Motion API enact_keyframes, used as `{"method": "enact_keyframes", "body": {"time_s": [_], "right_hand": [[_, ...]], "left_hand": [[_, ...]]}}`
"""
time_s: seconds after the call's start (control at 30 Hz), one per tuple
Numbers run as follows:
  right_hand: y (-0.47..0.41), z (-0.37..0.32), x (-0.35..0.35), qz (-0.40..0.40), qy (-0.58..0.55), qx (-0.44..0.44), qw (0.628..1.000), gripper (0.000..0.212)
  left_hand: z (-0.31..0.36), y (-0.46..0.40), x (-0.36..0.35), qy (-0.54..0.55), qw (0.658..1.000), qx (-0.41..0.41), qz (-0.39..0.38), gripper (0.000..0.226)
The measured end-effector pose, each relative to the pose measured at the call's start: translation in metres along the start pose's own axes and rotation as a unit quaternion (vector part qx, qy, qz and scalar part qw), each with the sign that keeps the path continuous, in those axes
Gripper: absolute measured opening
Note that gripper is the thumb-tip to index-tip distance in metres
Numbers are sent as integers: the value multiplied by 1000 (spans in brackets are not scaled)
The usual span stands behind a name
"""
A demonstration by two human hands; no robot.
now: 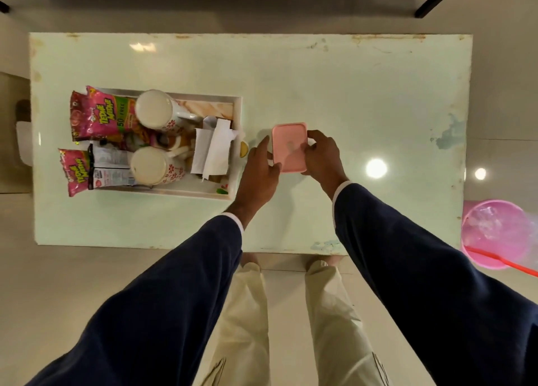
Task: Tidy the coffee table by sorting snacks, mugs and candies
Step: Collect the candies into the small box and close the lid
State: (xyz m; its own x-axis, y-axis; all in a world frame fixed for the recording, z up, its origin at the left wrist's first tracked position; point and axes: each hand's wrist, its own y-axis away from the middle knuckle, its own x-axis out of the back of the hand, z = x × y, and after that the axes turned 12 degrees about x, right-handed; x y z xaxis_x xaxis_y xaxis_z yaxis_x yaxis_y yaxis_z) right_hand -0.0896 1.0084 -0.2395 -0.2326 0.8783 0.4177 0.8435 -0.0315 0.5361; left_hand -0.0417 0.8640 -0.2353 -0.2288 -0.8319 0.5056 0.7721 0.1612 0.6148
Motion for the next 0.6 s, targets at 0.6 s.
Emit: {"method": "enact_keyframes", "body": {"time_s": [0.6], "right_hand": [[28,-18,-51,-5,160,45,986,42]], "left_hand": [[-102,55,97,-28,995,-80,-50,40]]}}
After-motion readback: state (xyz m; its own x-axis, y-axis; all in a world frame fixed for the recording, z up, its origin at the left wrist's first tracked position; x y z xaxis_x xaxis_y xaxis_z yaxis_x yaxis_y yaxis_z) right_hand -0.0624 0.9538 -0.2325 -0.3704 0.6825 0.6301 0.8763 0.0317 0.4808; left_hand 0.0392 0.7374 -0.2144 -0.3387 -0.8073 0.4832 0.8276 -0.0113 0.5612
